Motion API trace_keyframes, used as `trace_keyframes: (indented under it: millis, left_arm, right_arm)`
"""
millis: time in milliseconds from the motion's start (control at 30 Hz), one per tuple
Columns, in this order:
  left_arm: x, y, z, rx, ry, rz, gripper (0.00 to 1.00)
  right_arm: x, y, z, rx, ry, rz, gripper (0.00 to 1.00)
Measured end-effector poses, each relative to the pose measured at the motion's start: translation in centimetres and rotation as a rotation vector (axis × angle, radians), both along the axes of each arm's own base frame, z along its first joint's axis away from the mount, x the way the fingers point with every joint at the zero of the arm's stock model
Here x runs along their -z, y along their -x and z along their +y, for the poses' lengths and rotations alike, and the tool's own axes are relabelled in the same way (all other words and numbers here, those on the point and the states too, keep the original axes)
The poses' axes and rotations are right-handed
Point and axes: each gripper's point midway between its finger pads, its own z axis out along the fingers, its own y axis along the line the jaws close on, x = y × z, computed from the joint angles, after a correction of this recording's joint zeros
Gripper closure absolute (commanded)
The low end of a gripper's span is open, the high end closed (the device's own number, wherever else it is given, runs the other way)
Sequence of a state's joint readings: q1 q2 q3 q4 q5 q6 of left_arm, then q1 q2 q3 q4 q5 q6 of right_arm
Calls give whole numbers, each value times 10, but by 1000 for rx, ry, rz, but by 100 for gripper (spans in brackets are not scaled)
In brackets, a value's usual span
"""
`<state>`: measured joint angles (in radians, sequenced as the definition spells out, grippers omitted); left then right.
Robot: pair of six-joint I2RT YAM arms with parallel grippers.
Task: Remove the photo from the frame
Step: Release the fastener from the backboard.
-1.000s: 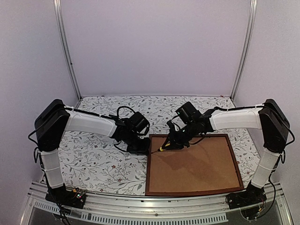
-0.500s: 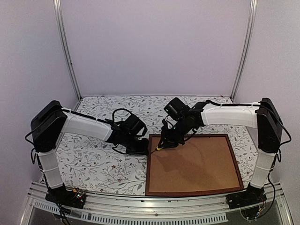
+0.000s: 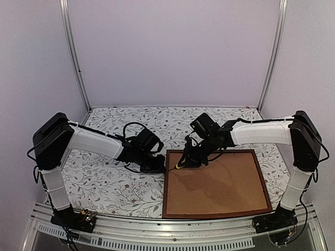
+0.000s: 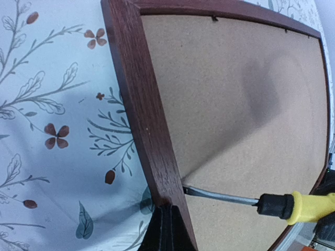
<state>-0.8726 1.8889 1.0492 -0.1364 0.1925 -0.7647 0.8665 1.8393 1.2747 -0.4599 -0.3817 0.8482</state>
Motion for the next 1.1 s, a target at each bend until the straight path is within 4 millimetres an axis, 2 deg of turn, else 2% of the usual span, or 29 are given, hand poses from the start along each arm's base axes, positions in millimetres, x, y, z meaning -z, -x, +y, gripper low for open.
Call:
trace_keyframes:
  millis: [167, 367, 600, 1100]
  left_arm:
    - [0, 0, 0, -2, 4, 2, 100]
    - [1, 0, 0, -8, 6, 6, 100]
    - [1, -1, 1, -16, 3, 1, 100]
    - [2, -1, 1, -20, 39, -26, 100]
  right_arm:
    - [4, 3, -4, 12, -74, 58, 100]
    - [3, 3, -2, 23, -66, 106, 100]
    - [-3, 0, 9, 30, 67, 86, 100]
    - [-8, 11, 34, 1, 327, -23, 100]
